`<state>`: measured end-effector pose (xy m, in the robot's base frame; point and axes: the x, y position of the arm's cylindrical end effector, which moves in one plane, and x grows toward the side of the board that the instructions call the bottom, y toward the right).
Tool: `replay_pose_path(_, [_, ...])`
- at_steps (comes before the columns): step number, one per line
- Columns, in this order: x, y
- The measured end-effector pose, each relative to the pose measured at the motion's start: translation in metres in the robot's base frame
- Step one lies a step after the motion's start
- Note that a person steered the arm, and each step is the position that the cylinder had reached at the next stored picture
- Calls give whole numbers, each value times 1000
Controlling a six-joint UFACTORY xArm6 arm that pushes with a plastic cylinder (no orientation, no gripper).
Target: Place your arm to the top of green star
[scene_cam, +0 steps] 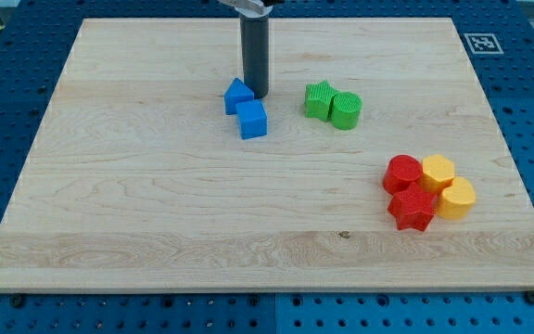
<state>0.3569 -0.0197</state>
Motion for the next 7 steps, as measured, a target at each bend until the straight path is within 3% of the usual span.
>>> replay_pose_path(7, [-5,17])
